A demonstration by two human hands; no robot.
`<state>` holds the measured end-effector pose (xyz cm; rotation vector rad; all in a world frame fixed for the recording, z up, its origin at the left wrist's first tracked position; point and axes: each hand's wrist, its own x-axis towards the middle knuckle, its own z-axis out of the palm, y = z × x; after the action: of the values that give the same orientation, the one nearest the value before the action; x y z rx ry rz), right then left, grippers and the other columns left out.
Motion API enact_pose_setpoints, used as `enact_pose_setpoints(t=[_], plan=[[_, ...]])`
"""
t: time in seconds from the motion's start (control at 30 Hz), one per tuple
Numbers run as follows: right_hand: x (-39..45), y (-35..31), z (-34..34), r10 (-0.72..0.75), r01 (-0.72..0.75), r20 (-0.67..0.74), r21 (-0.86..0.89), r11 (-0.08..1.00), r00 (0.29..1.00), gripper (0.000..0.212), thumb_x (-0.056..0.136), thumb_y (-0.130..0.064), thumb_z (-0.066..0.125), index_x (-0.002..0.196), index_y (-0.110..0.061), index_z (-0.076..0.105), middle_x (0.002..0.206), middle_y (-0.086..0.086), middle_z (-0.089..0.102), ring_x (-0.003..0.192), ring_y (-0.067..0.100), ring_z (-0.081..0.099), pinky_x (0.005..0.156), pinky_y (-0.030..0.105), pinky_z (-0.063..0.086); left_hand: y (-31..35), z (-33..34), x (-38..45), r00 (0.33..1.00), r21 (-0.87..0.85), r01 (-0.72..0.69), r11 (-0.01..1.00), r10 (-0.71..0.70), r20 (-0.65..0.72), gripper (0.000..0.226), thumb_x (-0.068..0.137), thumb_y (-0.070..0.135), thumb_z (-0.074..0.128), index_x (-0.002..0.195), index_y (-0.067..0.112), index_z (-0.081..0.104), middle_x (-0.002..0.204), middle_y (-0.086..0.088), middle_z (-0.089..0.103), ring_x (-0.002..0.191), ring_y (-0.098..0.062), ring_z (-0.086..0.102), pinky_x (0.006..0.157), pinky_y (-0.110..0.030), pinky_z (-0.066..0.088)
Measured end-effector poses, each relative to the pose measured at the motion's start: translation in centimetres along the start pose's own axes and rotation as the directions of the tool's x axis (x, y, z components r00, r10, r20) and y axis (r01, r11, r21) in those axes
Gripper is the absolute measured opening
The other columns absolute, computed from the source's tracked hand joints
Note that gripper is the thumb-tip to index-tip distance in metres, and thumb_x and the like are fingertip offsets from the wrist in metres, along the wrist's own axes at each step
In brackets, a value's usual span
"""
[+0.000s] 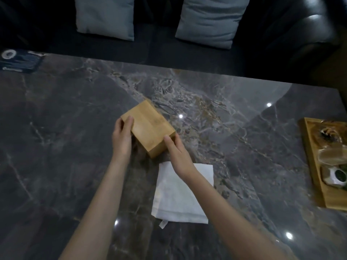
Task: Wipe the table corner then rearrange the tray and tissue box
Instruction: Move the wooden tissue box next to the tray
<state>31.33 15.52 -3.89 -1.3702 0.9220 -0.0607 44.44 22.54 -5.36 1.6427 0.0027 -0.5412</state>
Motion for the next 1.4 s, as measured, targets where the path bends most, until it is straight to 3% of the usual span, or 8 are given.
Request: enact_pose_setpoints(t=[0.17, 0.27, 0.6, 0.77, 0.9, 1.07, 1.27, 1.4], plan=[[-0.1, 0.3, 0.6, -0.049, 0.050, -0.068, 0.005, 0.999, 0.996, 0.052, 0.096, -0.046, 0.034, 0.144, -0.027, 0.027, 0.141, -0.010, 0.041, 0.121, 0.003, 0.039, 0.096, 0.020, 0.027, -0.5, 1.4, -1.0, 0.996, -0.028, -0.034, 0.999, 0.031, -0.082, 0.013, 0.095, 0.028, 0.043, 0.105, 0.024, 0.050, 0.092, 0.015, 0.058, 0.081, 0.003, 0.055, 0.063, -0.004, 0.045], [-0.3, 0.3, 0.6, -0.066, 0.067, -0.081, 0.014, 0.998, 0.995, 0.047, 0.097, -0.044, 0.033, 0.141, -0.028, 0.030, 0.131, -0.012, 0.044, 0.112, 0.000, 0.039, 0.093, 0.019, 0.028, -0.3, 1.8, -1.1, 0.992, -0.019, -0.041, 0.999, 0.038, -0.121, 0.020, 0.095, 0.029, 0.042, 0.112, 0.020, 0.051, 0.099, 0.007, 0.059, 0.084, -0.003, 0.057, 0.062, -0.003, 0.045], [-1.6, -0.4, -1.4, -0.075, 0.082, -0.135, 0.050, 0.995, 0.988, 0.049, 0.098, -0.045, 0.025, 0.143, -0.027, 0.025, 0.125, -0.018, 0.037, 0.115, -0.001, 0.035, 0.096, 0.020, 0.026, 0.6, 4.0, -2.7, 0.981, 0.108, -0.099, 0.989, 0.115, -0.154, 0.024, 0.092, 0.036, 0.044, 0.100, 0.017, 0.055, 0.099, -0.004, 0.061, 0.091, -0.022, 0.057, 0.079, -0.035, 0.043], [-3.6, -1.2, -4.2, -0.126, 0.148, -0.189, 0.103, 0.984, 0.974, 0.042, 0.097, -0.046, 0.027, 0.138, -0.035, 0.029, 0.120, -0.020, 0.039, 0.115, 0.001, 0.040, 0.094, 0.022, 0.031, 2.4, 5.9, -5.3, 0.991, 0.071, -0.127, 0.989, 0.130, -0.043, 0.021, 0.089, 0.040, 0.046, 0.098, 0.021, 0.052, 0.098, -0.003, 0.060, 0.086, -0.019, 0.057, 0.074, -0.035, 0.046], [-6.5, -1.6, -7.3, -0.141, 0.177, -0.241, 0.133, 0.975, 0.960, 0.051, 0.098, -0.044, 0.026, 0.145, -0.025, 0.023, 0.123, -0.022, 0.038, 0.108, -0.009, 0.033, 0.081, 0.004, 0.029, 4.1, 8.0, -8.5, 0.981, 0.067, -0.177, 0.982, 0.171, 0.089, 0.025, 0.090, 0.040, 0.047, 0.106, 0.021, 0.050, 0.099, 0.001, 0.057, 0.085, -0.012, 0.055, 0.071, -0.028, 0.044], [-10.4, -1.6, -12.1, -0.201, 0.252, -0.348, 0.108, 0.962, 0.916, 0.045, 0.100, -0.036, 0.028, 0.142, -0.020, 0.031, 0.104, -0.027, 0.036, 0.096, -0.012, 0.034, 0.057, -0.015, 0.024, 5.5, 11.2, -13.3, 0.954, 0.064, -0.235, 0.970, 0.218, 0.207, 0.017, 0.092, 0.037, 0.047, 0.099, 0.021, 0.049, 0.088, 0.009, 0.054, 0.081, -0.006, 0.051, 0.066, -0.022, 0.040], [-15.0, -0.4, -18.6, -0.260, 0.311, -0.489, 0.023, 0.950, 0.833, 0.032, 0.099, -0.038, 0.031, 0.130, -0.036, 0.037, 0.097, -0.038, 0.041, 0.077, -0.035, 0.038, 0.062, -0.013, 0.027, 5.3, 16.0, -19.4, 0.904, -0.015, -0.250, 0.968, 0.239, 0.355, 0.018, 0.092, 0.035, 0.047, 0.104, 0.021, 0.048, 0.095, 0.005, 0.056, 0.089, -0.012, 0.054, 0.076, -0.028, 0.043], [-18.0, 1.9, -22.6, -0.262, 0.303, -0.575, -0.025, 0.953, 0.775, 0.047, 0.097, -0.043, 0.031, 0.138, -0.024, 0.040, 0.127, -0.019, 0.046, 0.113, -0.007, 0.042, 0.089, 0.004, 0.030, 4.4, 19.0, -23.8, 0.863, -0.031, -0.249, 0.968, 0.236, 0.446, 0.012, 0.093, 0.033, 0.047, 0.101, 0.023, 0.048, 0.095, 0.007, 0.055, 0.085, -0.005, 0.053, 0.072, -0.021, 0.043]])
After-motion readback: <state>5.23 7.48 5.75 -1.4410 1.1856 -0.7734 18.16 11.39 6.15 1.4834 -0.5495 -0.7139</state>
